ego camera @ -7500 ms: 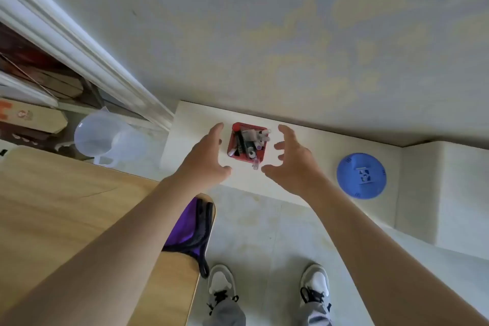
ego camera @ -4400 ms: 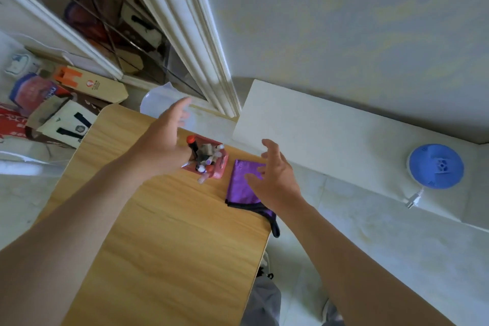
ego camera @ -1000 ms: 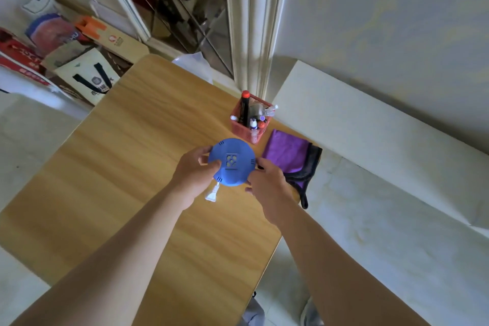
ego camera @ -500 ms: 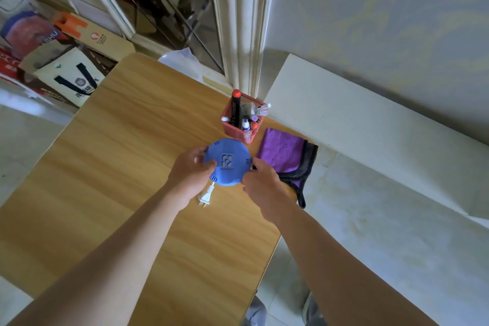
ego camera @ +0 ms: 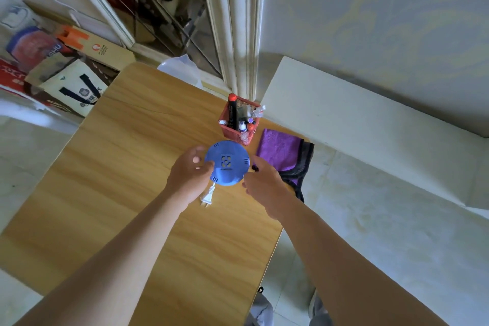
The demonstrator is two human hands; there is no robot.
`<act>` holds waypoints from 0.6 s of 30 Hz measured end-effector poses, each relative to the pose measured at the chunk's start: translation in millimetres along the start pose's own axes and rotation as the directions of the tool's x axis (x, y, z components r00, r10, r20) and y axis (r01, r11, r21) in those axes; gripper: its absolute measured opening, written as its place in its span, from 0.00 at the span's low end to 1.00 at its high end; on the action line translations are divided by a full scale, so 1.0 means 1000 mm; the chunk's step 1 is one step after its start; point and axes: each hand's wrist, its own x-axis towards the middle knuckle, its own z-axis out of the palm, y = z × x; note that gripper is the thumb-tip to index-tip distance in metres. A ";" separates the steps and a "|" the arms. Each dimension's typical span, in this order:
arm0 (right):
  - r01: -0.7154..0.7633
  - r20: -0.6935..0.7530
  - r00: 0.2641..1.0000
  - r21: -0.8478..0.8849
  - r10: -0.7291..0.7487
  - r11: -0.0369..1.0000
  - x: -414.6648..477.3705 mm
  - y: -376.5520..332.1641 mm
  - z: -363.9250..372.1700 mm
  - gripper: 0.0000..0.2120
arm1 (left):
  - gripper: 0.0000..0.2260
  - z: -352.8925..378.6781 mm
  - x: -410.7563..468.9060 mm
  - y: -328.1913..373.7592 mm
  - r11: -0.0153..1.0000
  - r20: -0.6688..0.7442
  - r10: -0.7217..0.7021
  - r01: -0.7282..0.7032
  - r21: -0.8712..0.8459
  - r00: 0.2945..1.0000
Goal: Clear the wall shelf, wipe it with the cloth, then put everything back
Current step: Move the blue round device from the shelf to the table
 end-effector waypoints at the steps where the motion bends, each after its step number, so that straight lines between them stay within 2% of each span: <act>1: -0.002 -0.008 1.000 0.013 0.002 1.000 -0.006 -0.001 -0.002 0.31 | 0.18 -0.003 -0.004 0.003 1.000 -0.015 0.004 -0.004 0.003 1.000; 7: -0.033 -0.114 0.993 0.094 0.043 0.995 -0.061 -0.015 -0.032 0.24 | 0.15 -0.029 -0.048 0.048 0.994 -0.035 0.104 -0.102 0.043 0.994; 10: 0.032 -0.205 0.979 0.067 -0.017 0.997 -0.099 -0.022 -0.054 0.27 | 0.13 -0.037 -0.082 0.083 0.980 0.006 0.189 -0.189 0.056 0.982; 14: 0.091 -0.300 0.952 0.113 -0.053 0.989 -0.157 -0.034 -0.083 0.29 | 0.09 -0.038 -0.134 0.135 0.958 0.073 0.285 -0.285 -0.004 0.956; 18: 0.152 -0.383 0.920 0.141 -0.088 0.978 -0.221 -0.039 -0.120 0.18 | 0.14 -0.025 -0.187 0.180 0.932 0.172 0.361 -0.357 -0.053 0.917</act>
